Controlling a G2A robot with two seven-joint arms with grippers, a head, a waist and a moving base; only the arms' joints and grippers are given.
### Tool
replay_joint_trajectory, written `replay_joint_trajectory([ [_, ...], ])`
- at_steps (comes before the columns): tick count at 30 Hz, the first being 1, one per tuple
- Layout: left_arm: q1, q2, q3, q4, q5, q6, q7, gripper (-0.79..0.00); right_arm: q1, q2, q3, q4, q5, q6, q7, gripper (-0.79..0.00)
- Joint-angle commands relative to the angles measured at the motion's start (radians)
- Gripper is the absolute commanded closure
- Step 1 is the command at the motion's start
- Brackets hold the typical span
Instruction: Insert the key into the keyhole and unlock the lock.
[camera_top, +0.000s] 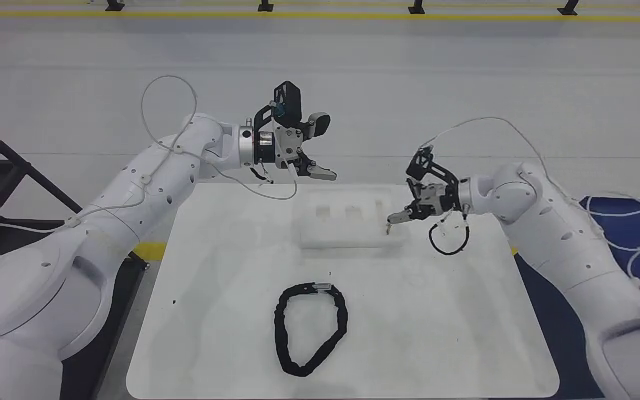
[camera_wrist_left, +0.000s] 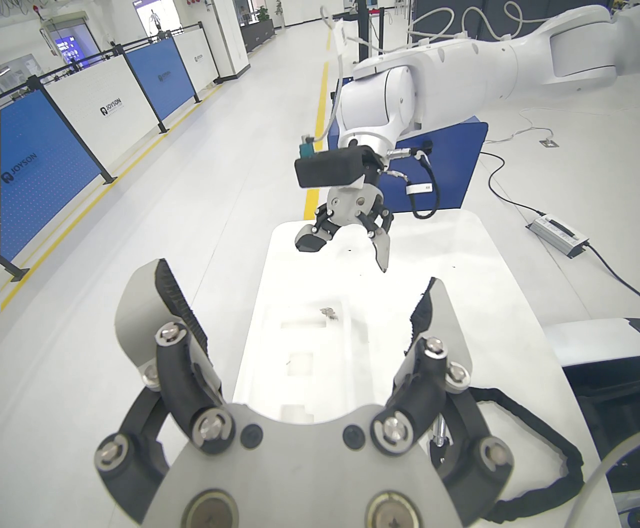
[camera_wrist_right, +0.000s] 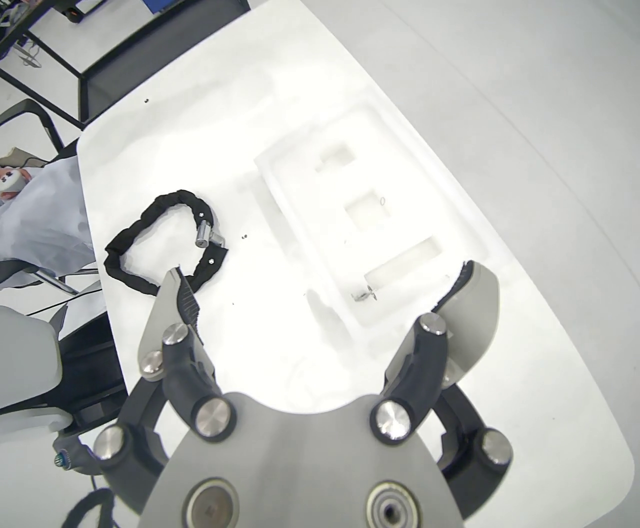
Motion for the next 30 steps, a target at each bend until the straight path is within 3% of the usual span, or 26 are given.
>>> replay_joint_trajectory([
  [1,0.0,0.0,0.0,0.0,0.0,0.0,0.0,-0.785,0.002,-0.015,-0.02,0.018,0.0,0.046,0.014,-0.785],
  [17,0.0,0.0,0.0,0.0,0.0,0.0,0.0,-0.785,0.0,-0.154,-0.12,0.176,0.134,0.4,0.11,-0.785],
  [24,0.0,0.0,0.0,0.0,0.0,0.0,0.0,-0.785,0.014,-0.225,-0.149,0.283,0.166,0.494,0.104,-0.785],
  [30,0.0,0.0,0.0,0.0,0.0,0.0,0.0,-0.785,0.027,-0.265,-0.167,0.341,0.156,0.487,0.098,-0.785],
])
